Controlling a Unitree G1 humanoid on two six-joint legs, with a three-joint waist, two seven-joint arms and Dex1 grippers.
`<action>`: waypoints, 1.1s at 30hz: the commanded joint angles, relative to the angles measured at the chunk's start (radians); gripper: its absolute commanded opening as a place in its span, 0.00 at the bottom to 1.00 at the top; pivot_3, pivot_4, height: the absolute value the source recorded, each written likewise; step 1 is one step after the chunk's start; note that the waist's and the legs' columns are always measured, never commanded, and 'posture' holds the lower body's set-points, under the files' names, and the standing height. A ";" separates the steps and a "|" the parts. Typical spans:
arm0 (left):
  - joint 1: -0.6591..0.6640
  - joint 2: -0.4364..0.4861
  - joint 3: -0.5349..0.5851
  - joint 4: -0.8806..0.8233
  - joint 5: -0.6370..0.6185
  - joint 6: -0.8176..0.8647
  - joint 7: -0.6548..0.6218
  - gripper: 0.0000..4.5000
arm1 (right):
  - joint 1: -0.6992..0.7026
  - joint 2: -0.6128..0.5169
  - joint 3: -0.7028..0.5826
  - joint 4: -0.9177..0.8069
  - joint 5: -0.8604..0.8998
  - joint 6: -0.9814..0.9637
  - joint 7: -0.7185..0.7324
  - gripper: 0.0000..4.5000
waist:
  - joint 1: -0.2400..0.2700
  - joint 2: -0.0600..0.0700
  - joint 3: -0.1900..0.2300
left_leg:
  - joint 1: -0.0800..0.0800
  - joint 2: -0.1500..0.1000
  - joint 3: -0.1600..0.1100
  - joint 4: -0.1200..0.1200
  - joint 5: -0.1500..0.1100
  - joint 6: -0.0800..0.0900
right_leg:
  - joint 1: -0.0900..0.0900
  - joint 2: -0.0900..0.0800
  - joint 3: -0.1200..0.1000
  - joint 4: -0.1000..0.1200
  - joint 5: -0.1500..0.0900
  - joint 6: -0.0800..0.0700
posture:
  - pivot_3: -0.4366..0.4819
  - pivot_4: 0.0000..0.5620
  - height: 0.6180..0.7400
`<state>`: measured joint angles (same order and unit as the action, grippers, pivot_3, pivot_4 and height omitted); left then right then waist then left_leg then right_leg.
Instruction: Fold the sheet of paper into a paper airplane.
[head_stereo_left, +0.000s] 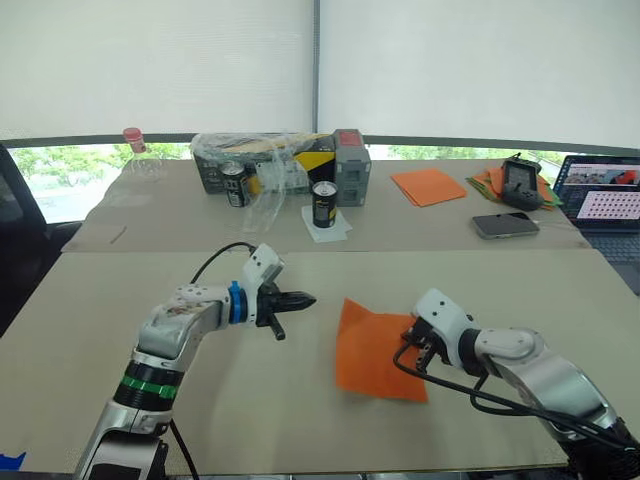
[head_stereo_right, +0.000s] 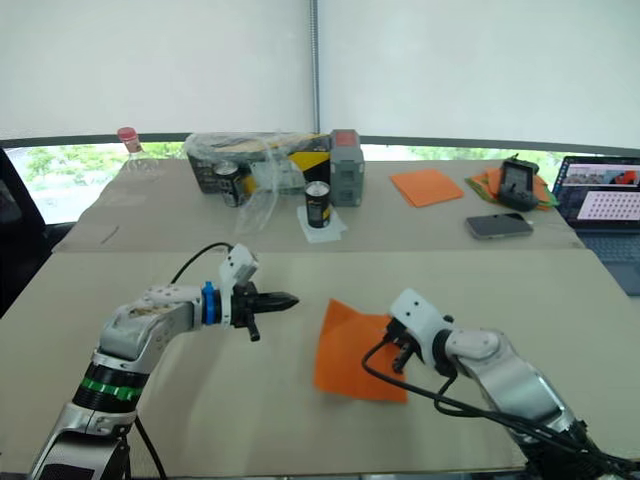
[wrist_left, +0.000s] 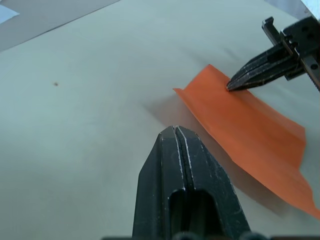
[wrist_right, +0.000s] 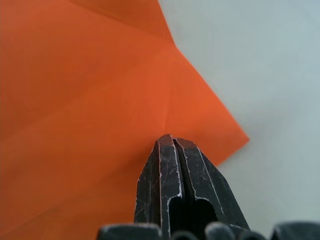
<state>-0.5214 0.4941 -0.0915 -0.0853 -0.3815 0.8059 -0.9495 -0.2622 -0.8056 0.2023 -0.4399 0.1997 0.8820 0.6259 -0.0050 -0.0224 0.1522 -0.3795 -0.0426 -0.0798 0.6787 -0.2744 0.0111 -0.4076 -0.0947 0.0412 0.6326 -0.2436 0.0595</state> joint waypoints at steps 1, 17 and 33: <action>0.007 0.014 -0.010 -0.043 -0.007 -0.036 -0.004 0.00 | -0.011 -0.043 -0.059 -0.048 -0.003 0.013 0.015 0.01 | 0.000 0.000 0.000 | 0.000 0.000 0.000 0.000 0.000 0.000 | 0.000 0.000 0.000 0.000 0.000 0.000 | 0.48 0.27 1.00; -0.002 0.011 -0.083 -0.010 0.005 -0.116 -0.026 0.00 | 0.094 -0.100 -0.002 -0.075 -0.055 0.016 0.016 0.01 | -0.005 0.000 0.000 | 0.001 0.002 0.001 0.000 0.000 0.000 | 0.000 0.002 0.000 0.001 0.000 -0.001 | 0.48 0.27 1.00; 0.024 0.077 -0.029 -0.095 -0.001 -0.064 0.033 0.00 | -0.113 0.131 0.203 0.076 -0.132 -0.049 0.065 0.01 | -0.037 -0.001 0.000 | 0.008 0.005 0.002 -0.001 0.000 0.000 | 0.002 0.005 0.001 0.007 0.001 -0.003 | 0.48 0.27 1.00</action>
<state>-0.4944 0.5666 -0.1399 -0.1354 -0.3596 0.7370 -0.9237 -0.3742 -0.6943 0.3566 -0.3732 0.0606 0.8496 0.6716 -0.0423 -0.0236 0.1524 -0.3713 -0.0377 -0.0782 0.6778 -0.2745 0.0111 -0.4060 -0.0898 0.0417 0.6398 -0.2425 0.0569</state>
